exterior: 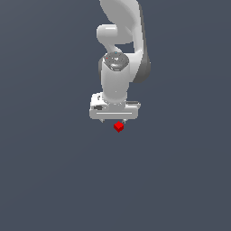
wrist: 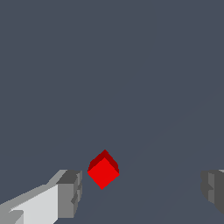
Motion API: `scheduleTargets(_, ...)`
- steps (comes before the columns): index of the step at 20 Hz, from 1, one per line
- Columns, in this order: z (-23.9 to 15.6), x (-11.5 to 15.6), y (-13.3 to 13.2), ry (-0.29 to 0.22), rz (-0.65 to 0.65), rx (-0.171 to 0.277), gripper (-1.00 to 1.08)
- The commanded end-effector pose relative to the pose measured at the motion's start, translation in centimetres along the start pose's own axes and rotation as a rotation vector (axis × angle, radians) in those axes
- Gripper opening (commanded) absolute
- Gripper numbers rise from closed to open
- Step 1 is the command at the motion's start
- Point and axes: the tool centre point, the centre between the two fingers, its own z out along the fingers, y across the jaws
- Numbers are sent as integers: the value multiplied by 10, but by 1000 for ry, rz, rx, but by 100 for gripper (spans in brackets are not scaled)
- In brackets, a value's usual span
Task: Pick up the red cube and move it to a goal position.
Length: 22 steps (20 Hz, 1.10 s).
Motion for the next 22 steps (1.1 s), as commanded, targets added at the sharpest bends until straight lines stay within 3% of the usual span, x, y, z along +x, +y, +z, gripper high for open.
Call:
scheduleTargets(1, 0, 0, 0, 0, 0, 0, 100)
scheduleTargets(11, 16, -6, -6, 3, -77, 4, 100)
scheduleTargets(22, 70, -27, -23, 15, -339, 17, 100)
